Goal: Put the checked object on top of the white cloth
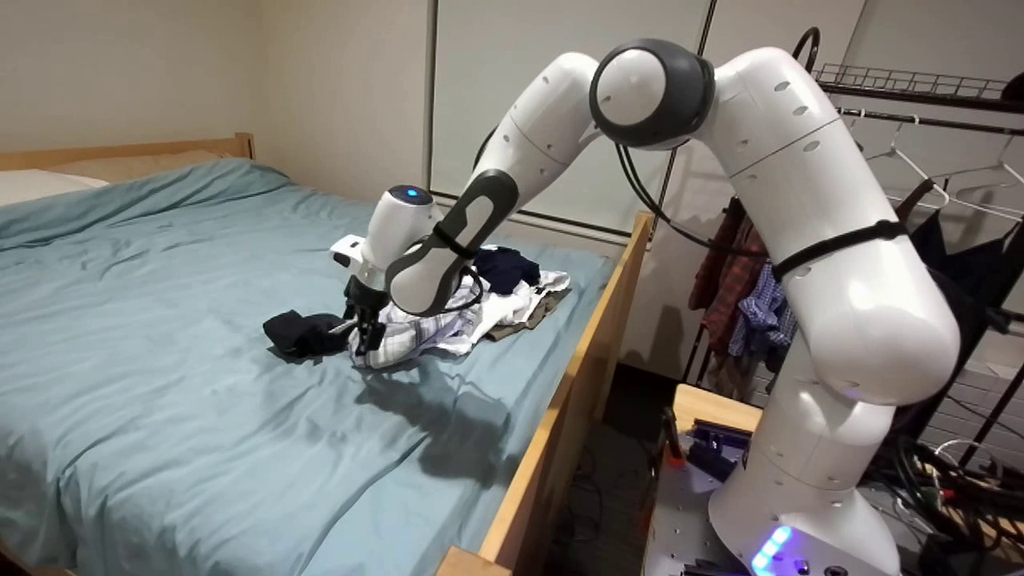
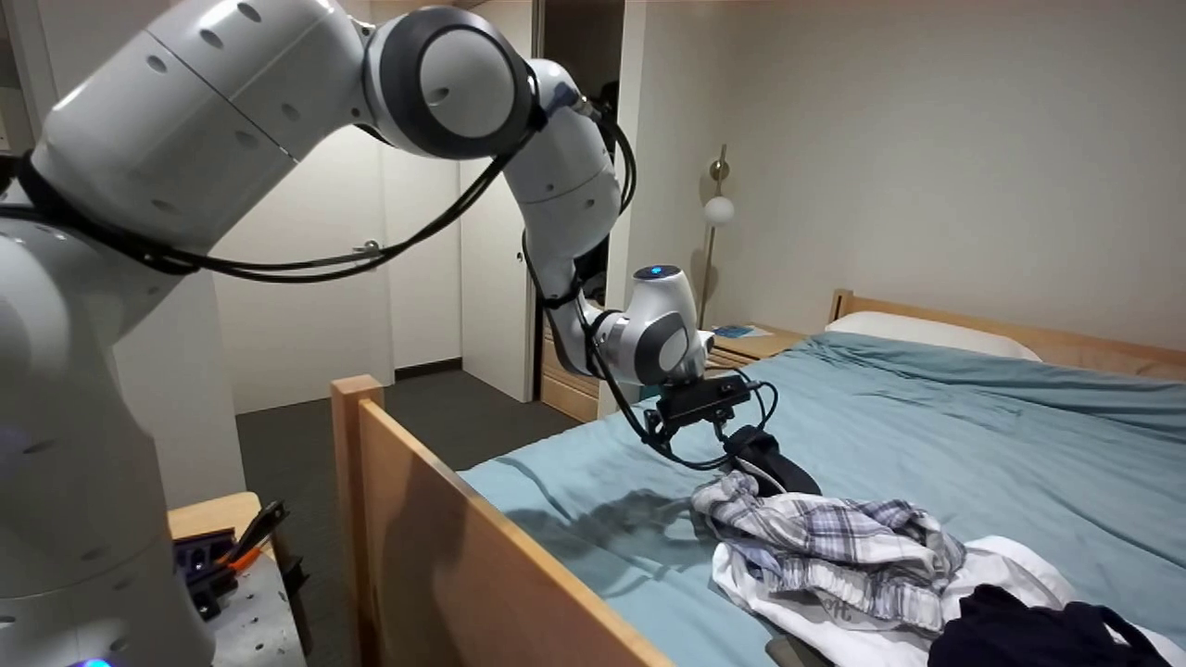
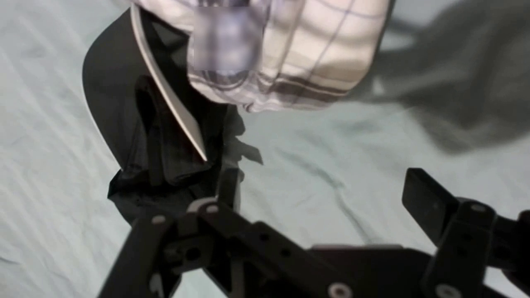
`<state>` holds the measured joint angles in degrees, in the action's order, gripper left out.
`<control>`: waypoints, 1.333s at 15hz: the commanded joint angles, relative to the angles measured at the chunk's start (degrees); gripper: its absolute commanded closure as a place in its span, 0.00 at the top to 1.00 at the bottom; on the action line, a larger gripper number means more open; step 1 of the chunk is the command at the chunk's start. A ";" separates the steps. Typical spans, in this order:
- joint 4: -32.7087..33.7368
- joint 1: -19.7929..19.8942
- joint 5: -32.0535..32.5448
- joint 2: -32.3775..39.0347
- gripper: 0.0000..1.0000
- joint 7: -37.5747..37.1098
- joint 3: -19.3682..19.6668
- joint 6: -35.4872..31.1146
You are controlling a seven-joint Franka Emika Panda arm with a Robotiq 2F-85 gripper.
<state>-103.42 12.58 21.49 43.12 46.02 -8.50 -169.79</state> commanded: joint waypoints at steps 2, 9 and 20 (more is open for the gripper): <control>2.17 -0.72 4.19 2.52 1.00 7.54 1.76 -8.59; -4.77 -10.13 1.83 -3.93 1.00 -1.73 7.15 -9.18; -1.52 -14.64 4.02 -4.36 1.00 -12.02 6.10 -0.08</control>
<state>-101.38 -9.02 24.07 42.32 29.98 3.97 -175.32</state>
